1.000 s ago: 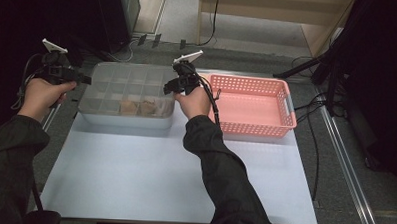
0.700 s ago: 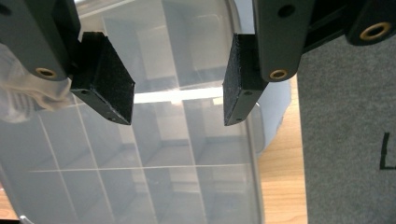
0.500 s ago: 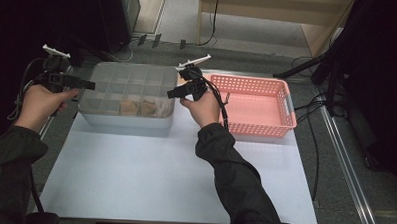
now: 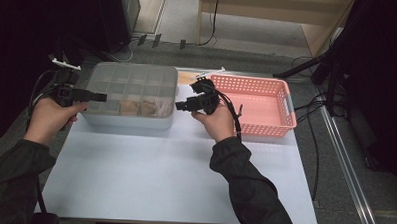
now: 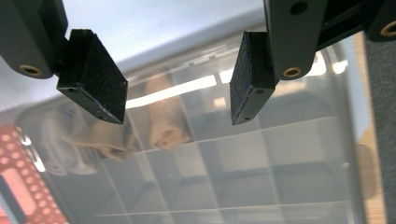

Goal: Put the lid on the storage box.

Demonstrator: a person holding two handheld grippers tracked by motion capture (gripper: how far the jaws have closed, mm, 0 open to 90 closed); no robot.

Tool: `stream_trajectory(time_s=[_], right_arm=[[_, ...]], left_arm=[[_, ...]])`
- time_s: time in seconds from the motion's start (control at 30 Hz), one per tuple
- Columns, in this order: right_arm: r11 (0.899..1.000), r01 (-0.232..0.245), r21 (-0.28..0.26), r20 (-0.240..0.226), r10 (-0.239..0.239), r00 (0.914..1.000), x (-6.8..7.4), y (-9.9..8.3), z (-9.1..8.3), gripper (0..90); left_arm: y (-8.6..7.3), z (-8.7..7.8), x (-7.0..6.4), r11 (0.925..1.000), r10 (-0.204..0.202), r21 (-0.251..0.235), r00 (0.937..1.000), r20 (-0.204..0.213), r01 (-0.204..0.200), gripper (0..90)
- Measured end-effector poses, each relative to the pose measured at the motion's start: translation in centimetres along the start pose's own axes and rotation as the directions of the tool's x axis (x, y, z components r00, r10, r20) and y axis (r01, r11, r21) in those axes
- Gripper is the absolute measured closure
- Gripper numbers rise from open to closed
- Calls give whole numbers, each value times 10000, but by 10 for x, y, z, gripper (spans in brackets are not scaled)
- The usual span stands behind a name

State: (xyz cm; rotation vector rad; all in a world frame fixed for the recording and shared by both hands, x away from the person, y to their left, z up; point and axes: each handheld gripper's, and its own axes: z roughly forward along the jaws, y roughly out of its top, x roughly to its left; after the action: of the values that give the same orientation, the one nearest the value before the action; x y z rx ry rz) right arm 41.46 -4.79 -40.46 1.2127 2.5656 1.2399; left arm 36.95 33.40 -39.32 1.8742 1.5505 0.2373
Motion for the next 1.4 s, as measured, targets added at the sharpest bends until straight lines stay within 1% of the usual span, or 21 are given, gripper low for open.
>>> stream_trajectory(time_s=[0.07,0.13,0.17,0.23,0.33,0.43,0.5,0.57,0.7,0.8,0.83,0.97,1.03,1.17,1.23,1.4], right_arm=[[10000,53,-5,-29,-53,10000,0,-5,-4,480],[9998,209,-22,66,-209,9998,2,-11,-8,477],[9999,156,-47,-43,-157,9999,2,-14,-10,476],[9997,233,-110,-187,-235,9995,3,-20,-14,476],[9991,393,-170,-253,-397,9989,4,-30,-20,476],[9987,455,-207,-196,-459,9988,4,-38,-25,463],[9986,450,-262,-138,-453,9989,2,-43,-28,456],[9986,467,-233,-213,-472,9987,1,-49,-32,447],[9983,553,-164,-150,-555,9983,-1,-59,-38,440],[9971,746,-180,-129,-748,9971,-1,-67,-41,431],[9965,827,-145,-103,-828,9965,-1,-71,-42,427],[9962,867,-104,-121,-868,9962,-1,-81,-45,424],[9951,983,-81,-56,-984,9951,-1,-87,-46,422],[9951,986,-93,-81,-987,9951,-3,-99,-50,419],[9950,996,-37,-57,-996,9950,-5,-105,-51,418],[9964,844,-35,63,-843,9964,-11,-122,-54,416]], left_arm=[[-4,-1,-8,9997,234,-48,9997,-39,-234,382],[-7,-1,-14,9990,436,-15,9990,-46,-436,381],[-10,-1,-17,9987,507,-7,9987,33,-507,381],[-14,-1,-21,9983,577,18,9983,94,-577,380],[-20,-2,-27,9978,659,-34,9976,211,-658,376],[-27,-2,-34,9963,861,-56,9958,300,-860,370],[-33,-1,-38,9949,1005,-92,9942,394,-1002,370],[-37,-1,-41,9940,1097,-86,9930,442,-1094,370],[-46,0,-49,9910,1340,-74,9894,566,-1338,369],[-55,1,-56,9869,1605,-264,9835,836,-1589,376],[-57,1,-58,9863,1644,-283,9828,841,-1626,380],[-68,5,-61,9857,1683,-281,9807,996,-1663,380],[-74,6,-63,9846,1743,-349,9791,1044,-1715,380],[-84,10,-67,9837,1789,-399,9768,1174,-1753,388],[-88,12,-69,9820,1883,-400,9752,1159,-1849,388],[-97,19,-74,9804,1969,-365,9728,1219,-1939,392]])
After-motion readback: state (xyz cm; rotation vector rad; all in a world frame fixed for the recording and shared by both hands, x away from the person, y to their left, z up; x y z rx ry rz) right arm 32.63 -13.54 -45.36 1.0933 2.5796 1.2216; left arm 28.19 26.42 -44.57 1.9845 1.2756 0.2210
